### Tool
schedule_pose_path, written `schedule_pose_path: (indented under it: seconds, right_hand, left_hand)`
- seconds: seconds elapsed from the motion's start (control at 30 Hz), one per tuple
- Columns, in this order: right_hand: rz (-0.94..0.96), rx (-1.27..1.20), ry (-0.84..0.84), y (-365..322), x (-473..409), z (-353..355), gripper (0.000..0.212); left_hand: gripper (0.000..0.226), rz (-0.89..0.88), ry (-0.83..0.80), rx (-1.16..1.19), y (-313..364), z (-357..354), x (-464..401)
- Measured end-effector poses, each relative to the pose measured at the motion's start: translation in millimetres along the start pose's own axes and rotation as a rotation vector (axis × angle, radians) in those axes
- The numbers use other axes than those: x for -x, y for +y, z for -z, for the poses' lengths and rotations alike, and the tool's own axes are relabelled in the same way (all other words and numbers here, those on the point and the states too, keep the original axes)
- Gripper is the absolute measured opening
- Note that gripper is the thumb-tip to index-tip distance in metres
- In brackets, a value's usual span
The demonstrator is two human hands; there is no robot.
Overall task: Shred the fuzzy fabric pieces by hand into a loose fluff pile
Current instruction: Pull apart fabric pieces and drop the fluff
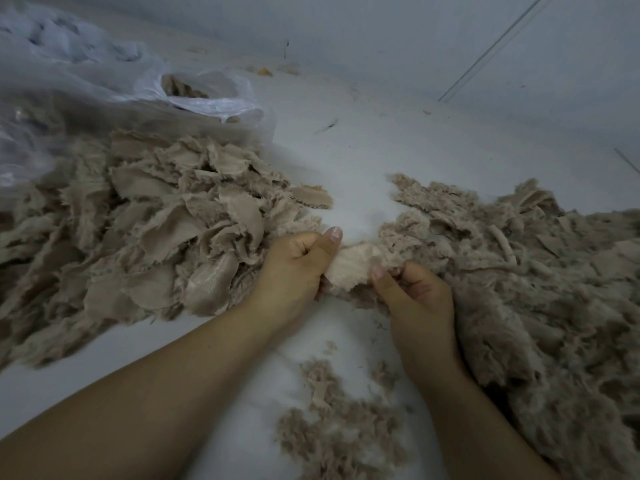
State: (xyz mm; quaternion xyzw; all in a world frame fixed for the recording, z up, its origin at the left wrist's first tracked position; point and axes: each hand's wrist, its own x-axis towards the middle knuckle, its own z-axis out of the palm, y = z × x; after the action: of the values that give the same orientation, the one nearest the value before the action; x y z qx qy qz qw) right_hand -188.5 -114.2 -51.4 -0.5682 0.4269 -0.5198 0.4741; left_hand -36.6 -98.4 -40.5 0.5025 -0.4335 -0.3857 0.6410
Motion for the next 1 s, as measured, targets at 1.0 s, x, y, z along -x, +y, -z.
schedule_pose_path:
  seconds: [1.0]
  right_hand:
    - [0.108, 0.137, -0.218, -5.6, 3.5, 1.9, 0.019]
  left_hand:
    - [0.016, 0.046, -0.197, -0.152, 5.7, -2.1, 1.4]
